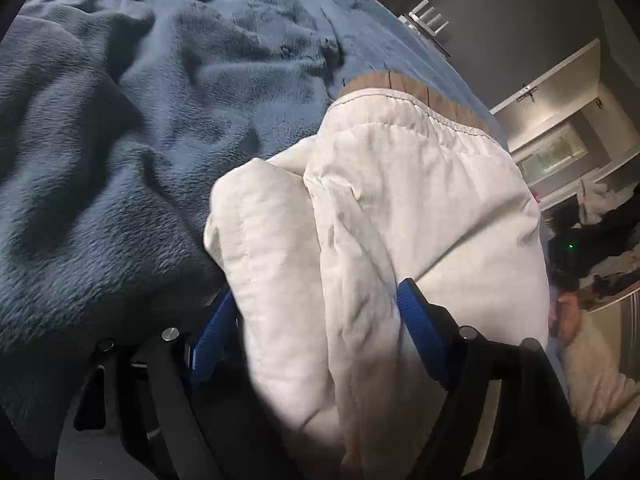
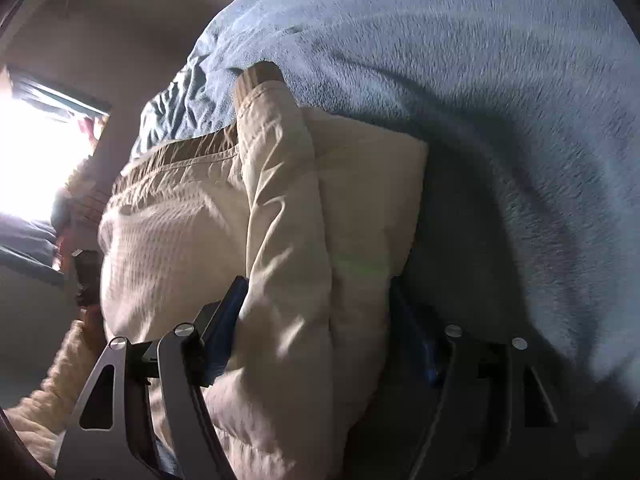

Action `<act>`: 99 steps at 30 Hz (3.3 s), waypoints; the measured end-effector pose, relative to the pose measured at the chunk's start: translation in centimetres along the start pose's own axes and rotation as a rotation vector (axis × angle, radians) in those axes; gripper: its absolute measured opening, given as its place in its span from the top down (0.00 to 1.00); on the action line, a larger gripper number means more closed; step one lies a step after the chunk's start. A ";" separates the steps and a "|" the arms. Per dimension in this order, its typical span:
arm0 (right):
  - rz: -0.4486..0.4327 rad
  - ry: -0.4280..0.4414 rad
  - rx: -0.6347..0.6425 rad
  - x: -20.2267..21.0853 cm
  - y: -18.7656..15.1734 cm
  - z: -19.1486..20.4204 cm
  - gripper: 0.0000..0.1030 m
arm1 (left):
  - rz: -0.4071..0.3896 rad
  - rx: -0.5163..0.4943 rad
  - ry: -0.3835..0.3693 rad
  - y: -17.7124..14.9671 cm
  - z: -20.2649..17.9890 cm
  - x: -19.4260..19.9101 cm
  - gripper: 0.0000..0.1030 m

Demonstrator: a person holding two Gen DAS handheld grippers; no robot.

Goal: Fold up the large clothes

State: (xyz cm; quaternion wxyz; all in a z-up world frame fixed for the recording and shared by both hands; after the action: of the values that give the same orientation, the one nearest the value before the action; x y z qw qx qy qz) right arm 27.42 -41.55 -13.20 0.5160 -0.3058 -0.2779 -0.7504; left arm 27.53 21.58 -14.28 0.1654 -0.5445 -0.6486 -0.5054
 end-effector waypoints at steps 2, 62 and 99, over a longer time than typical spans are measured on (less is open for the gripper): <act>-0.004 0.008 0.012 -0.9 0.5 0.5 0.33 | -0.001 0.000 -0.025 0.4 0.1 -0.8 0.23; -0.409 -0.354 0.449 0.5 -6.6 13.8 0.24 | -0.176 -0.248 0.453 7.0 -10.0 1.4 0.10; -0.337 -0.428 0.418 -1.1 -9.7 11.1 0.18 | -0.084 -0.376 0.292 -0.1 -18.6 1.2 0.06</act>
State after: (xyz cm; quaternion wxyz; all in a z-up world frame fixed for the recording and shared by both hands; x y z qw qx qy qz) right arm 20.50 -29.76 -7.68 0.3664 -0.2938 -0.5744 -0.6705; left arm 20.71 6.68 -5.30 0.1318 -0.4595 -0.5343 -0.6971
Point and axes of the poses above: each gripper's, at about its wrist camera, not at the fingertips, and x roughly against the way its jaws point, z to its left, y to its top, the point moved 1 cm from there along -x, roughly the way its jaws point, and after that the axes turned 13 degrees about -x, right-handed, at the moved point
